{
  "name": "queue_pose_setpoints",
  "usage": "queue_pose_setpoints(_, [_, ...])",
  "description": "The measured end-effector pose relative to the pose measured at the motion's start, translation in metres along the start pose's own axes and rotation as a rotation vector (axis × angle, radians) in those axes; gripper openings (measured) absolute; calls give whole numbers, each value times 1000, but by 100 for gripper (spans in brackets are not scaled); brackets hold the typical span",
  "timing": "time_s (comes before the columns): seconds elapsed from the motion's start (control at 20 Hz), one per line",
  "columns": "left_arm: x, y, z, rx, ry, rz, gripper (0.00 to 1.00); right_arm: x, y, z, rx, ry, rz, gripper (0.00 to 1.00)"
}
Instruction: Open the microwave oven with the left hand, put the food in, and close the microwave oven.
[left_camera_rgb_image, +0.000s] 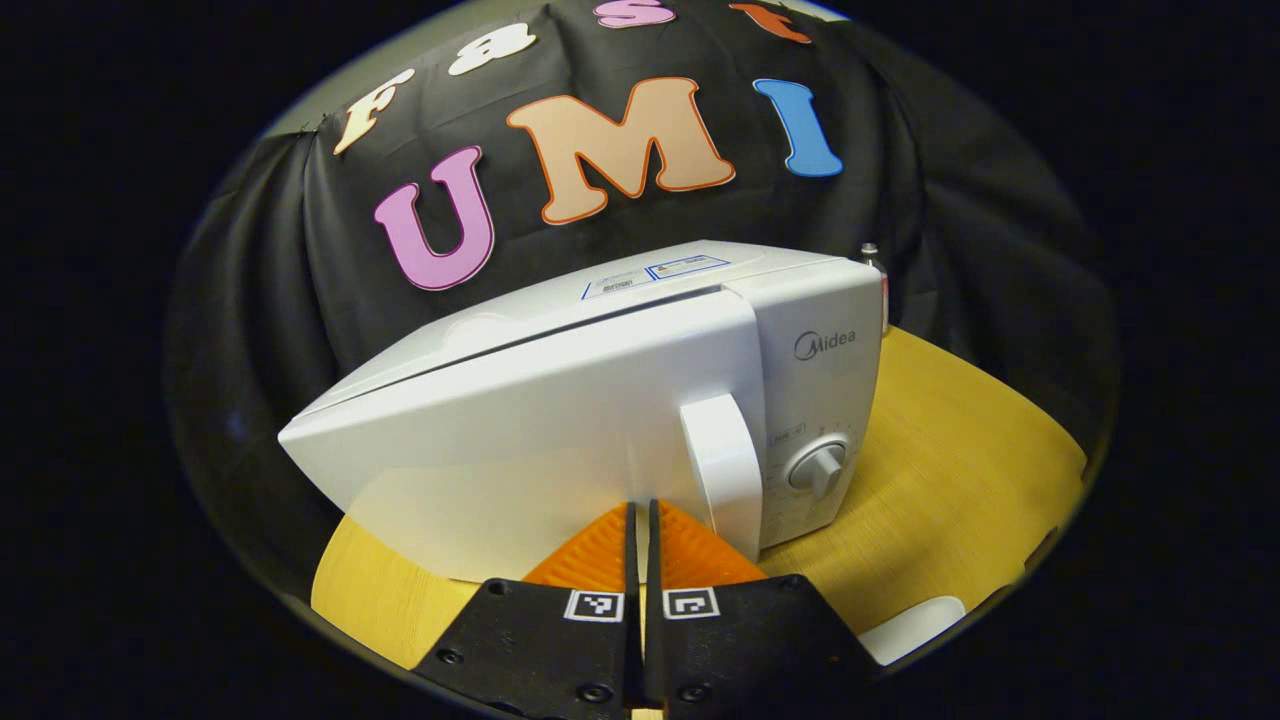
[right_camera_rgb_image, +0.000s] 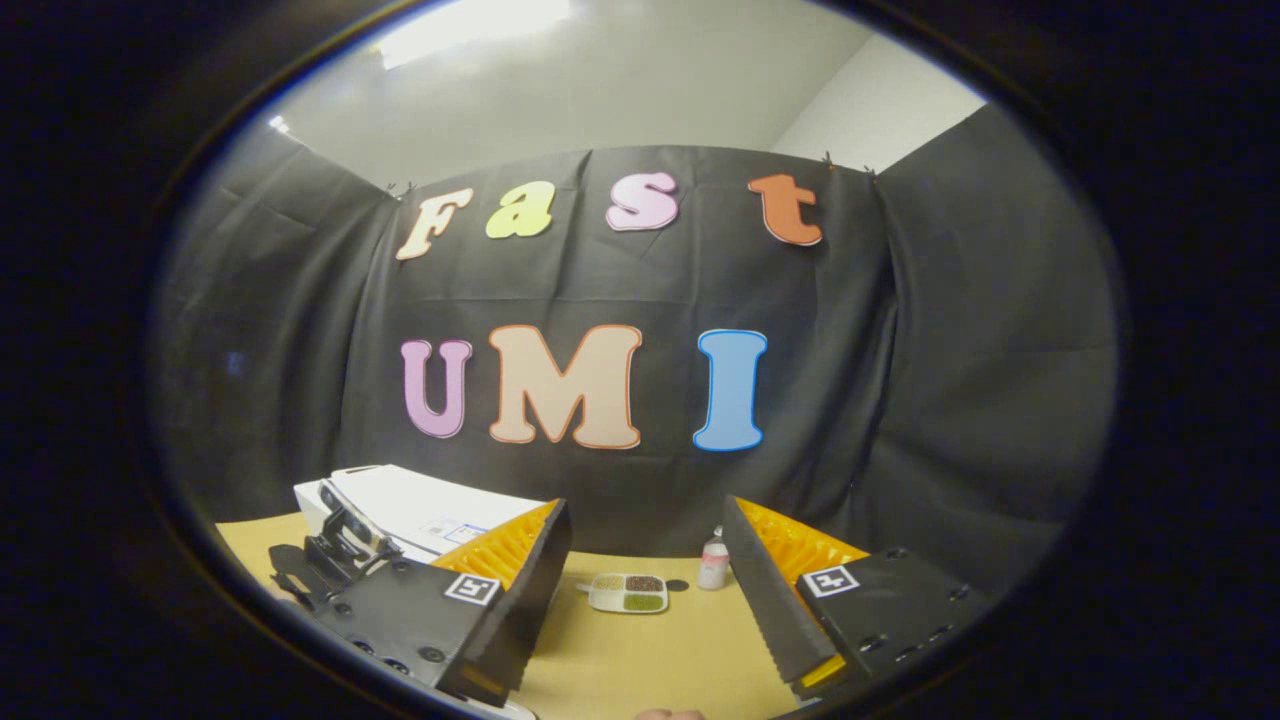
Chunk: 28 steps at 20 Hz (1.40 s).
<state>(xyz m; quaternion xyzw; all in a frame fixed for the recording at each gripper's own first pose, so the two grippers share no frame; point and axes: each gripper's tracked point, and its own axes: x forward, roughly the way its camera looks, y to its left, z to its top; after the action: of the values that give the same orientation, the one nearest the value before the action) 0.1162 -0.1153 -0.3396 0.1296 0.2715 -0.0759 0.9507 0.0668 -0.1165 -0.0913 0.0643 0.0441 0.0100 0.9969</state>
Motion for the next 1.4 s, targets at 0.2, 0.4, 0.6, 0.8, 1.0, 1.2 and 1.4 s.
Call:
queue_pose_setpoints(0.2, [9,-2,6,14,-14,-20,0,4,4,-1,24,11,6,94])
queue_pose_setpoints(0.4, [12,-6,2,-23,6,-41,0,6,3,1,35,13,-1,94])
queue_pose_setpoints(0.6, [10,-7,-1,-22,7,-52,0,3,6,0,31,16,-2,95])
queue_pose_setpoints(0.8, [-1,-6,12,14,-43,-70,0,-1,7,4,23,5,-10,89])
queue_pose_setpoints(1.0, [-28,2,40,109,-115,-83,0,-2,9,2,21,5,-18,89])
queue_pose_setpoints(1.2, [-67,17,84,90,-205,-79,0,1,16,1,32,0,-16,89])
queue_pose_setpoints(1.4, [-112,41,139,-14,-304,-67,0,4,29,2,39,-5,0,89])
